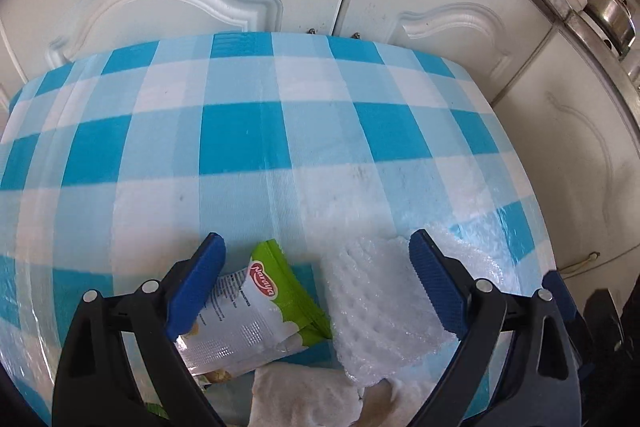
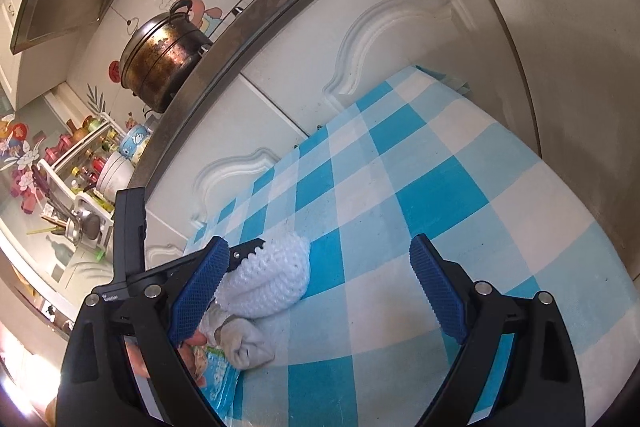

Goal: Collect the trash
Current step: 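Grasp the white bubble brush with the right tool while the left tool approaches the cloth bundle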

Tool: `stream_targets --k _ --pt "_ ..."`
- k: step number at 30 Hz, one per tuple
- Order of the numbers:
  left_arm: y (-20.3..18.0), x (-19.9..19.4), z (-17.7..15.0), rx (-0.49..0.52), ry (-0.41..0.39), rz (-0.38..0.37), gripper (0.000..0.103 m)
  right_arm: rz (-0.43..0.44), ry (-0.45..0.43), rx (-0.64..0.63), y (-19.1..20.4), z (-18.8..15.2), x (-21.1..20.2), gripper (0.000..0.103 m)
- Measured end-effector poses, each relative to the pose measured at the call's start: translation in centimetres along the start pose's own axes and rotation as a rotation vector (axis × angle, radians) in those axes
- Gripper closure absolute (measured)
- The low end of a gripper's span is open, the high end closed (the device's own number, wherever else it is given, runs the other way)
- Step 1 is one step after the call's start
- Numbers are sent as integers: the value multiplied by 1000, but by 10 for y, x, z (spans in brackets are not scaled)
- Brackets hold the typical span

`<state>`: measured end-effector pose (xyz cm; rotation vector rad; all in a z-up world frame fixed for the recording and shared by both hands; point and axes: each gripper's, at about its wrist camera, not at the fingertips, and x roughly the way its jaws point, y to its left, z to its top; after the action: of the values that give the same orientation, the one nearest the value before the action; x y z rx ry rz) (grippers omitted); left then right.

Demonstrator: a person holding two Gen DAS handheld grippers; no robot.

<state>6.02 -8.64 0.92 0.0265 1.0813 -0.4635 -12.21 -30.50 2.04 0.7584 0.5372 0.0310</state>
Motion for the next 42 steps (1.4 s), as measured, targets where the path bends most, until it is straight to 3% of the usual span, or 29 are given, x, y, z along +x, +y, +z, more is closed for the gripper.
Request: stream_targets --k 7,10,13,17,24,28,36,39,42 --pt "5 -33 -48 -31 -28 -34 9 24 76 -39 10 -10 10 12" --pt "12 -55 -58 -59 -91 -64 9 31 103 -50 12 -14 13 12" --pt "19 -90 -73 -67 -161 -56 9 51 130 -70 17 -19 15 12" --pt "32 -131 -98 -91 -220 9 9 58 169 -118 28 -24 22 12" --pt "52 -129 -159 -232 -103 57 9 50 213 -225 48 -36 31 11" --pt "57 -119 -167 -305 -78 53 9 77 255 -211 49 -40 39 11" --pt "46 -110 -163 -279 -65 67 9 104 288 -248 59 -45 44 10" --pt "38 -119 -164 -235 -103 93 9 110 301 -257 61 -46 46 10" --pt "26 -124 -162 -171 -119 72 9 150 299 -261 64 -46 44 11"
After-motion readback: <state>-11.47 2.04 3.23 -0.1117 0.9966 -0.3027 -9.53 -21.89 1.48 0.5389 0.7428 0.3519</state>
